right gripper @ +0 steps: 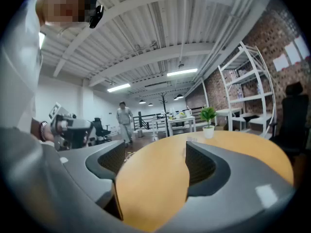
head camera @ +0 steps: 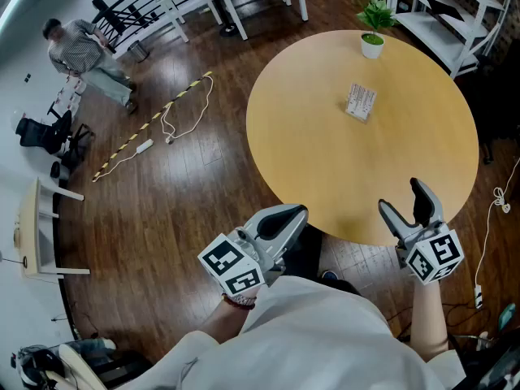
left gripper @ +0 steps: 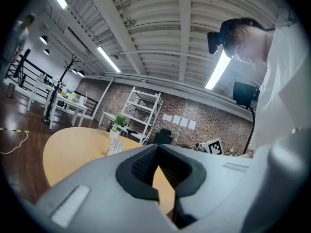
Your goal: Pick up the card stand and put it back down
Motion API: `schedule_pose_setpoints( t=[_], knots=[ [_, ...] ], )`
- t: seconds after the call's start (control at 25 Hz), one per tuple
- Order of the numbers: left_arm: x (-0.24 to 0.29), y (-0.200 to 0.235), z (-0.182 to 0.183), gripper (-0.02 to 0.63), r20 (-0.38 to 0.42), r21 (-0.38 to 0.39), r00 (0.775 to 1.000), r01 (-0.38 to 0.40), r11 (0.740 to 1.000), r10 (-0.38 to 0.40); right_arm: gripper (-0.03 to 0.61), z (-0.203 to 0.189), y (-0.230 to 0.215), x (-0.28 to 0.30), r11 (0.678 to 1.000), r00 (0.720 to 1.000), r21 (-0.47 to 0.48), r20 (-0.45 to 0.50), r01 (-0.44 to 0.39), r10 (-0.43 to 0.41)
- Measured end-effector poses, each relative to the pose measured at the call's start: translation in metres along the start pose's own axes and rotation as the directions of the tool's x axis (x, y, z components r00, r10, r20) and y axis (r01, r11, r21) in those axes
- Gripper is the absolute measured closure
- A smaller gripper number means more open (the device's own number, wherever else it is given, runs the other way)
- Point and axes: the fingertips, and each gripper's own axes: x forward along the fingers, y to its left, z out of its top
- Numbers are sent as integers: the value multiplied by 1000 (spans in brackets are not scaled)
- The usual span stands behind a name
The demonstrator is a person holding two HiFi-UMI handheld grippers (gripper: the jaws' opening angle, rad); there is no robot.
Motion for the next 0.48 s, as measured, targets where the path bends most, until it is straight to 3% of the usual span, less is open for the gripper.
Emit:
schedule_pose_setpoints(
  t=[0.12, 0.48],
  knots=[
    [26, 49, 21, 620, 7, 9, 1000, 8, 1000, -8, 205, -2, -46, 65, 995, 999, -85, 9, 52, -51],
    [98, 153, 65, 620, -66, 28, 993, 98, 995, -96, 204, -61, -163, 224, 990, 977, -59, -164, 130, -138]
  ],
)
